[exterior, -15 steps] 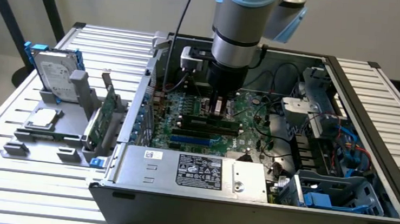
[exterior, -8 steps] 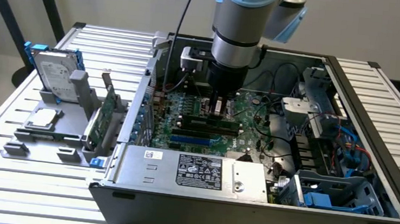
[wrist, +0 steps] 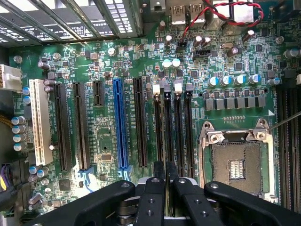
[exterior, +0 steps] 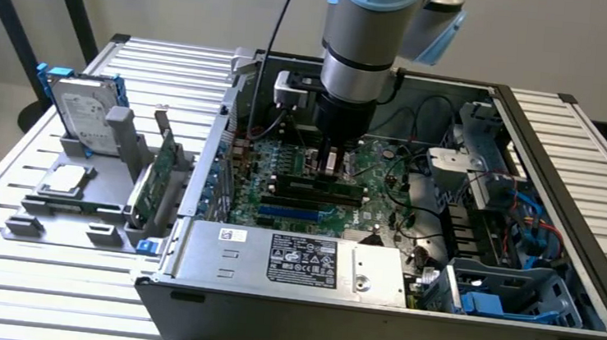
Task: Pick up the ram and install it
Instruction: 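Insert the ram into the slot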
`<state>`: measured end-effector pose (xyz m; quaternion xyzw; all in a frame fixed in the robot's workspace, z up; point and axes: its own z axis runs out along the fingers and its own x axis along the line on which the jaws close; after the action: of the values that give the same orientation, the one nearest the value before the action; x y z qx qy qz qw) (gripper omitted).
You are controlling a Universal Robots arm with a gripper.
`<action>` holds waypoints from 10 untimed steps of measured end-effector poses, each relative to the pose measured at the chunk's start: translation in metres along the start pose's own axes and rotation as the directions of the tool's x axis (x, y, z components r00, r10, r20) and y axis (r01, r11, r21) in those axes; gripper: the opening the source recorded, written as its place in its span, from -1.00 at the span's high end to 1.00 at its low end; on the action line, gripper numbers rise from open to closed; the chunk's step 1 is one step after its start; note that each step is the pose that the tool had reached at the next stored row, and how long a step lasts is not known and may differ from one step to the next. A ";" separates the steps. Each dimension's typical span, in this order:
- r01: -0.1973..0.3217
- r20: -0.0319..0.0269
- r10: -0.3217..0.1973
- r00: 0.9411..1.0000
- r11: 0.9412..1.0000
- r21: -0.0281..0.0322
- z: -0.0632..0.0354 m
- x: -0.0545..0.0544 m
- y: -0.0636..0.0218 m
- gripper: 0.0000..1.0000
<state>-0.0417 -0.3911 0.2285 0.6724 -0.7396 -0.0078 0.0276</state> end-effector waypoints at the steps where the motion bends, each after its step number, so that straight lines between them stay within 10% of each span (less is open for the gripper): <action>1: 0.000 0.000 0.000 1.000 1.000 0.000 0.0000 0.000 0.0000 0.73; 10: 0.000 -0.001 0.000 1.000 1.000 0.000 -0.0015 0.000 -0.0002 0.73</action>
<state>-0.0414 -0.3911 0.2300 0.6724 -0.7396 -0.0076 0.0278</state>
